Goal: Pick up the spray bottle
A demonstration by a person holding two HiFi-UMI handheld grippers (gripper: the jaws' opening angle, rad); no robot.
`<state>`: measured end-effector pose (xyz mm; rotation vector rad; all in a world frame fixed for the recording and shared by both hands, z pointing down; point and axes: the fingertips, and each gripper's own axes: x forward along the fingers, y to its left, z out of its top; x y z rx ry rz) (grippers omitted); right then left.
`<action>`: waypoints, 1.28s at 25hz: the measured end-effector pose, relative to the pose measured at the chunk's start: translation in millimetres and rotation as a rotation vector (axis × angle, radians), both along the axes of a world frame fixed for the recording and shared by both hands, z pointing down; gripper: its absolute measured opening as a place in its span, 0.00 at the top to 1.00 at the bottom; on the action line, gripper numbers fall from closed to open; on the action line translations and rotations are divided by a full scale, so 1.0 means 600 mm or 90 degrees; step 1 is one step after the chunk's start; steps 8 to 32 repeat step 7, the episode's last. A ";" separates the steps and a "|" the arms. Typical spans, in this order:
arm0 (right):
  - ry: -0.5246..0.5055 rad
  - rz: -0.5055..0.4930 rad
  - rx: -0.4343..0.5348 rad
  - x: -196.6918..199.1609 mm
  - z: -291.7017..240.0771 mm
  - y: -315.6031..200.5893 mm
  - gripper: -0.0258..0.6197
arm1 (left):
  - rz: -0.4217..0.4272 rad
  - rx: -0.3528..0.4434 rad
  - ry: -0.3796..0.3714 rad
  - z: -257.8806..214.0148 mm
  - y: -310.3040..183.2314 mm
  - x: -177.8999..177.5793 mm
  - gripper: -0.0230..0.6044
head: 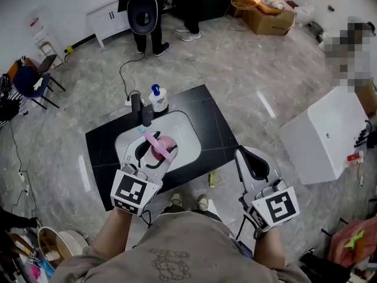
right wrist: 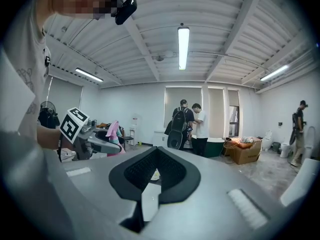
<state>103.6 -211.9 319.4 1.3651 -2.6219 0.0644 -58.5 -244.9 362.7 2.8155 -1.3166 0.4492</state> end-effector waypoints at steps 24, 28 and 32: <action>-0.003 0.003 0.000 0.003 -0.004 0.007 0.91 | 0.000 0.004 -0.002 -0.006 0.003 0.000 0.62; -0.003 0.003 0.000 0.003 -0.004 0.007 0.91 | 0.000 0.004 -0.002 -0.006 0.003 0.000 0.62; -0.003 0.003 0.000 0.003 -0.004 0.007 0.91 | 0.000 0.004 -0.002 -0.006 0.003 0.000 0.62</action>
